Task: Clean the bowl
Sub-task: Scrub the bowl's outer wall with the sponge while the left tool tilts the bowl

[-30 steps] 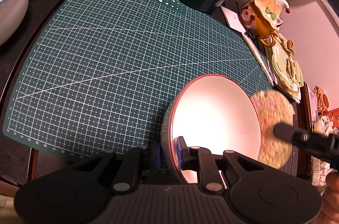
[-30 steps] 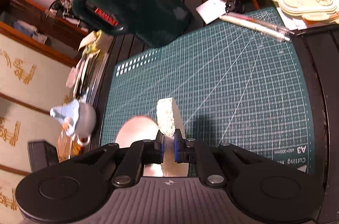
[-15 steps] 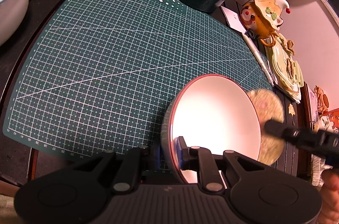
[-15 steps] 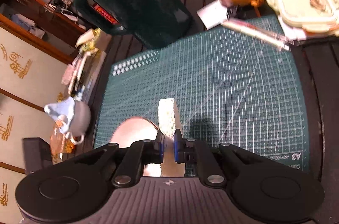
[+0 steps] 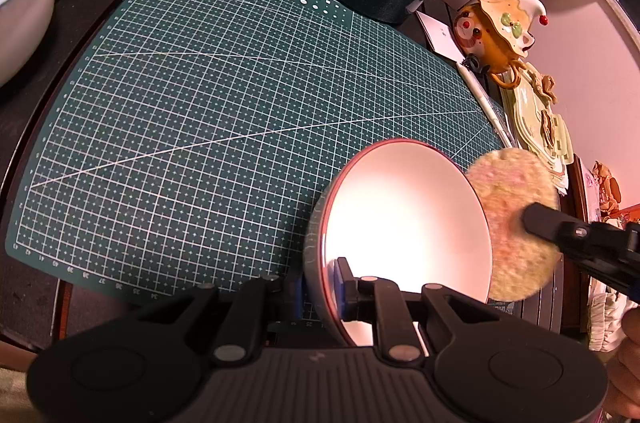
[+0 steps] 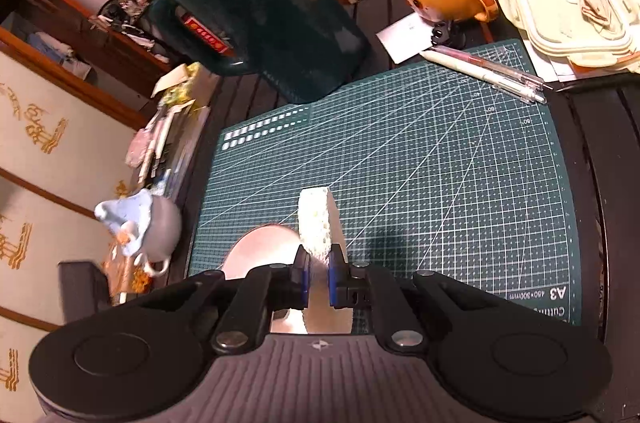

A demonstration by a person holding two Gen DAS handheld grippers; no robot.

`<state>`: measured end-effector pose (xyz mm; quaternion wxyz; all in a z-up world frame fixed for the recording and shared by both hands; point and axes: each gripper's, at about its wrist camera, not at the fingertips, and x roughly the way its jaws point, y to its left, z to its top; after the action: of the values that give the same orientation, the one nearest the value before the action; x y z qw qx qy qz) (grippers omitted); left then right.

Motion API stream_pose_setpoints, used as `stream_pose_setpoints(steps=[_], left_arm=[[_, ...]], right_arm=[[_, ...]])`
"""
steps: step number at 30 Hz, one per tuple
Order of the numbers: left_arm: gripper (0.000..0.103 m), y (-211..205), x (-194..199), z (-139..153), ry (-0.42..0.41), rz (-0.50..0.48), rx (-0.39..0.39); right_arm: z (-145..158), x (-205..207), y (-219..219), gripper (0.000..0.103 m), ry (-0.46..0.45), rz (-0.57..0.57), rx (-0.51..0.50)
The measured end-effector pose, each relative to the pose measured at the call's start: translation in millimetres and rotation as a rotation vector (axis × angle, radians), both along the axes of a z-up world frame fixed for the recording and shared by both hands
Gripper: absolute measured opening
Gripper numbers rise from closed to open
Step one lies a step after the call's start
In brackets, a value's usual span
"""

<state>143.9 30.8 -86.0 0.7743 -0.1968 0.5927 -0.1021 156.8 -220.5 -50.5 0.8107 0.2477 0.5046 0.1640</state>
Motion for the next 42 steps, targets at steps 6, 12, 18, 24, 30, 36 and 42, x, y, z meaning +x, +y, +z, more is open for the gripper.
stream_pose_setpoints(steps=[6, 12, 18, 24, 30, 36, 42], left_arm=[[0.015, 3.5, 0.1, -2.3, -0.002, -0.001, -0.004], [0.016, 1.9, 1.4, -1.9, -0.001, -0.001, -0.003], [0.016, 1.4, 2.3, -2.5, -0.002, -0.004, -0.002], [0.016, 1.7, 2.5, -3.3, -0.003, -0.002, -0.002], [0.015, 5.2, 3.8, -3.7, 0.008, 0.009, -0.016], [0.017, 5.2, -3.8, 11.2, 0.005, 0.057, 0.005], [0.023, -5.5, -19.3, 3.4, 0.087, 0.081, -0.024]], right_arm=[[-12.4, -9.3, 3.1, 0.008, 0.047, 0.027, -0.001], [-0.7, -24.3, 3.9, 0.008, 0.024, 0.036, -0.007], [3.1, -4.9, -1.5, 0.008, -0.001, -0.015, 0.01], [-20.0, 3.8, 6.1, 0.008, 0.062, -0.001, -0.013], [-7.9, -13.6, -1.0, 0.008, 0.037, 0.009, 0.013], [-3.6, -14.0, 0.2, 0.008, 0.023, 0.012, 0.008], [-2.3, -13.2, 2.6, 0.008, 0.015, 0.021, 0.008]])
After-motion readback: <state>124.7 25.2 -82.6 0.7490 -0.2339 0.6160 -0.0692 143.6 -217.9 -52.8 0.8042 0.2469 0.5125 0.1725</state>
